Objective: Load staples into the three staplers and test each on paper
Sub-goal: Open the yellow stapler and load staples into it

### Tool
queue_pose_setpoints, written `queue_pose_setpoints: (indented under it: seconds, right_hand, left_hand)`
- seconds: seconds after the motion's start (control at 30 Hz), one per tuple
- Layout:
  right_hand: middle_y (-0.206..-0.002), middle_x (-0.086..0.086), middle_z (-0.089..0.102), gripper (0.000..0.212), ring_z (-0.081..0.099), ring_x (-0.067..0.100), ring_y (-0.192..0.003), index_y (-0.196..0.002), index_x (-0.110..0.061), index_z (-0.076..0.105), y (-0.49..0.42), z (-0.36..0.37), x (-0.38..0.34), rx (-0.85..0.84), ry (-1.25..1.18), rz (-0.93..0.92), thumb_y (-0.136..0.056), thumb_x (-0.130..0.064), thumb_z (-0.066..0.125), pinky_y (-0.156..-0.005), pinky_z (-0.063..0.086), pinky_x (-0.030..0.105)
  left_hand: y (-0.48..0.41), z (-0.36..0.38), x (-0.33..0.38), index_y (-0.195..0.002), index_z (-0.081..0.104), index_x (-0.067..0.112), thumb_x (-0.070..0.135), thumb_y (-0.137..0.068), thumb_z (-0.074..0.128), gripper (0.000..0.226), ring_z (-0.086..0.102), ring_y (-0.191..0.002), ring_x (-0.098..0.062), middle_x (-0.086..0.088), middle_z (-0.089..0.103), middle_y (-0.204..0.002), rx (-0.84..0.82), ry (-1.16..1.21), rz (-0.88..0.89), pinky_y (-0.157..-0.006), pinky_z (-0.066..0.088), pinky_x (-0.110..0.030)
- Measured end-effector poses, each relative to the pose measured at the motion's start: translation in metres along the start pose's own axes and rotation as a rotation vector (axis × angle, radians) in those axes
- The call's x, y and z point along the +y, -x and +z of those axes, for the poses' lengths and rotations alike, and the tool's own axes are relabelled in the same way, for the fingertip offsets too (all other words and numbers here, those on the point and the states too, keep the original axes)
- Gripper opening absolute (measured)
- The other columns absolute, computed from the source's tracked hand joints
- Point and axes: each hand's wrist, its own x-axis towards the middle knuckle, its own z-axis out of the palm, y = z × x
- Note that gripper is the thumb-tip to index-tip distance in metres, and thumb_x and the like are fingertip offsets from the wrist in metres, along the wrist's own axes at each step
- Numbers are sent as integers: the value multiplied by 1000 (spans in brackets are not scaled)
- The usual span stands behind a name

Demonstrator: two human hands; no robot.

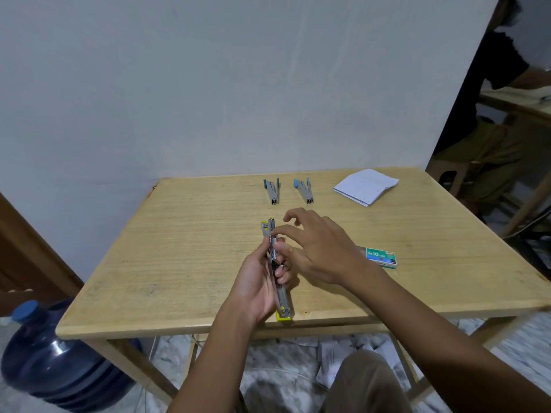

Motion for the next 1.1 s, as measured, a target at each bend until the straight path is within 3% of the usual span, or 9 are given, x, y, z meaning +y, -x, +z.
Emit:
queue_pose_setpoints:
  seconds: [0.1,0.2,0.4,0.63,0.77,0.87,0.97,1.1]
  right_hand:
    - [-120,-7,53,40,51,13,-104,-119,-32,64,4,1,-2,48,-60,-7,-97,-53,38,-81,40,32]
    - [-121,-9,51,39,48,9,-107,-117,-35,65,7,0,-1,-22,-79,-30,-97,-54,37,-81,34,29]
    - [-128,-5,52,50,52,15,-110,-124,-38,63,2,-2,2,-16,24,6,-95,-59,28,-86,43,38]
    - [-133,-3,51,53,52,19,-115,-121,-34,62,-4,3,-9,10,90,39,-94,-60,26,-87,41,39]
    - [-141,-7,42,43,45,15,-122,-131,-39,54,-9,2,-5,-34,14,118,-100,-55,29,-92,37,39]
    - [-141,-10,40,42,43,12,-121,-135,-41,51,-8,3,-3,-60,-63,143,-102,-53,27,-93,37,38]
    - [-133,-14,45,41,48,7,-117,-133,-38,54,0,1,1,16,-244,174,-102,-52,31,-89,43,36]
    - [-117,-23,49,36,55,0,-104,-118,-38,62,15,0,3,63,-393,139,-98,-56,39,-84,49,31]
  left_hand:
    - [0,-2,0,-67,51,10,43,-97,49,45,34,-41,-12,-2,37,-50,1,4,7,-45,27,-22]
    - [0,-2,0,-73,55,10,43,-98,47,42,34,-41,-13,-3,38,-48,-17,4,4,-48,27,-23]
    - [-3,-7,-1,-68,57,12,42,-93,54,39,33,-46,-11,-1,41,-54,-12,-14,23,-53,20,-24]
    - [-1,-4,0,-70,58,11,40,-98,49,42,32,-45,-10,-1,37,-53,16,-24,50,-51,23,-23]
    - [-2,-5,0,-63,47,11,46,-96,49,48,29,-46,-12,-3,33,-52,-18,-19,-9,-50,24,-22]
    - [-4,-5,0,-68,51,10,44,-95,51,44,29,-47,-12,-3,34,-55,-26,-3,-5,-47,27,-22]
    - [-3,-4,0,-79,57,11,41,-98,49,36,30,-46,-13,-2,35,-58,-39,32,1,-44,30,-23]
    - [-4,-6,0,-73,55,13,45,-97,50,40,29,-49,-14,-2,34,-57,-48,-5,-10,-52,26,-26]
